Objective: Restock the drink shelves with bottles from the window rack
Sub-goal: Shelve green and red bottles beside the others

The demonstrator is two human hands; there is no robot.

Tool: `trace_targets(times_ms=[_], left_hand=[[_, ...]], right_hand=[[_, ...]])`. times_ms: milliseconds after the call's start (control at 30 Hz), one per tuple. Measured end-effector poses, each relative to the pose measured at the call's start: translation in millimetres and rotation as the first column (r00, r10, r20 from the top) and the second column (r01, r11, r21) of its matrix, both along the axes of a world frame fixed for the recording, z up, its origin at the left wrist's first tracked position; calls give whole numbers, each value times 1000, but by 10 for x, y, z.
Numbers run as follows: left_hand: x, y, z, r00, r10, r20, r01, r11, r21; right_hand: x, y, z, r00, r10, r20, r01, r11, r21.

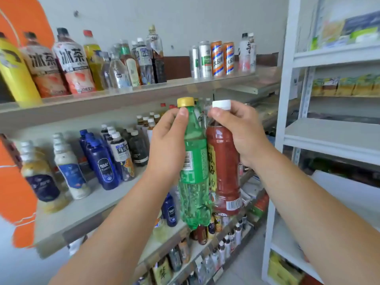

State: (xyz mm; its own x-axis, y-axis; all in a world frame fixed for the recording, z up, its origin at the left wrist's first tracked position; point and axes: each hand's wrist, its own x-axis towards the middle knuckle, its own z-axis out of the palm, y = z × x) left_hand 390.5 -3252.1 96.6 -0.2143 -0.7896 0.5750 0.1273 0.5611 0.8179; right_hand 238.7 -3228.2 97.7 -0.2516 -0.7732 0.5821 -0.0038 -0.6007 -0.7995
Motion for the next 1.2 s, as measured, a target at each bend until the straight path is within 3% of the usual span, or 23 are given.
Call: trace_targets(times_ms=[67,167,333,533,833,1000,1200], left_hand=[[163,-60,33,1000,0,-31,1,999,38],[332,-145,25,997,42,-64,-38,998,54],[499,-386,-78,990,139,-20,-139,990,31],[678,-978,56,961,265,-83,-251,956,152],[682,-1685,407,905,418,-76,-414,908,62],[673,-1819,551,899,431,-85,-431,902,13],[804,-1782,507,888,455,-62,-456,890,-1]], right_hand=[[108,-139,41,991,130,-28,-128,990,60],[174,-394,37,956,284,69,-290,952,94],[302,-933,-137,902,379,210,-403,911,91],[551,-1561,-111,842,511,174,-532,840,109],[706,-2330,367,891,454,0,-452,889,74],[740,-2616,462,893,450,4,-450,893,11],[801,-2610,445,877,480,7,-480,876,48]])
